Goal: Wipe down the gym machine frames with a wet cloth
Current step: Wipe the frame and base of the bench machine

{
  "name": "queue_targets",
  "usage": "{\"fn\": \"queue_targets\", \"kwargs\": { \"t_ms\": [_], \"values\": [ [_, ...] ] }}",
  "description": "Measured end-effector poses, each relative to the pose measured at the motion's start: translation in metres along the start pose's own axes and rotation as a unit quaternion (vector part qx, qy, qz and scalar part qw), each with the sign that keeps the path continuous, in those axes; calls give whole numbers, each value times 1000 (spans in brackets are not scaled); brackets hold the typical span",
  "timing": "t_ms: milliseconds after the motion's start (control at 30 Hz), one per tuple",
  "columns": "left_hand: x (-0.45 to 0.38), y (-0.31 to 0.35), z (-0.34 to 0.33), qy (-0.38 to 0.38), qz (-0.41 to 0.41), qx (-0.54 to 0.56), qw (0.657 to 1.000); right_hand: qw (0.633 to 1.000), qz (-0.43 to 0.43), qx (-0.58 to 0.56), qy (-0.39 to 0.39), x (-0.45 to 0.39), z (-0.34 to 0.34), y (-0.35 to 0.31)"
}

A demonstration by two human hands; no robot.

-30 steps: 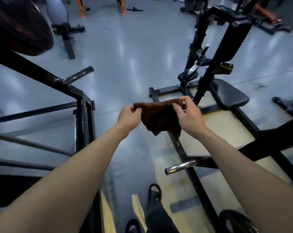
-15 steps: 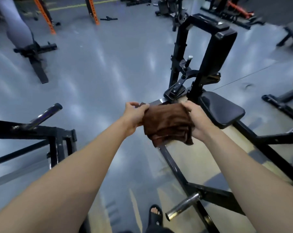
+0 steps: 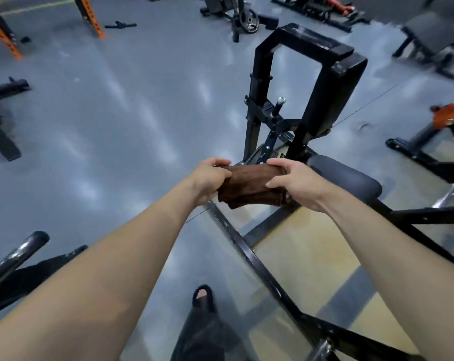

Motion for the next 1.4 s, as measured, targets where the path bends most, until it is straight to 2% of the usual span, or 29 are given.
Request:
{"fn": "queue_targets", "kwargs": {
  "t_ms": [33,100,167,233,367,467,567,700,767,867,933,1033,1200,1400],
  "values": [
    [-16,8,2,-19,15,-17,1000,999,5,51,-3,-13,-1,-10],
    [-46,23,9,-74,27,-117,990,988,14,157,2,-41,-4,-32],
    [-70,36,13,-122,21,-248,961,970,26,240,21,-64,-5,-48],
    [-95,50,15,-146,7,-362,921,964,26,262,42,-86,-4,-61],
    [-152,84,2,-168,-45,-492,853,963,-24,260,69,-132,10,-74],
    [-192,103,-17,-173,-97,-530,824,967,-62,228,94,-159,22,-76],
    [-228,124,-34,-182,-142,-535,813,976,-55,180,107,-189,41,-85],
    [-270,160,-50,-152,-179,-497,835,982,-47,165,73,-224,79,-95],
    [-295,179,-59,-145,-167,-451,865,972,-46,201,111,-243,101,-98],
    [-324,204,-66,-171,-97,-255,947,954,-42,233,185,-265,134,-108],
    [-341,217,-71,-212,-36,-133,967,956,-39,207,205,-276,150,-116],
    [-362,231,-78,-269,47,-23,962,963,-40,163,209,-297,160,-129],
    [-413,257,-87,-338,112,15,934,958,-40,149,240,-342,170,-139],
    [-475,286,-87,-362,187,85,909,957,-25,-33,287,-391,161,-159]
  ]
}}
Point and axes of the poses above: each hand's wrist, its own x-axis away from the middle knuckle, its own z-axis out of the back of the hand, y = z × x, the point moved 3 cm from there along -x, towards the middle knuckle, and after that the axes turned 14 degrees about x, right-handed, at the moved point
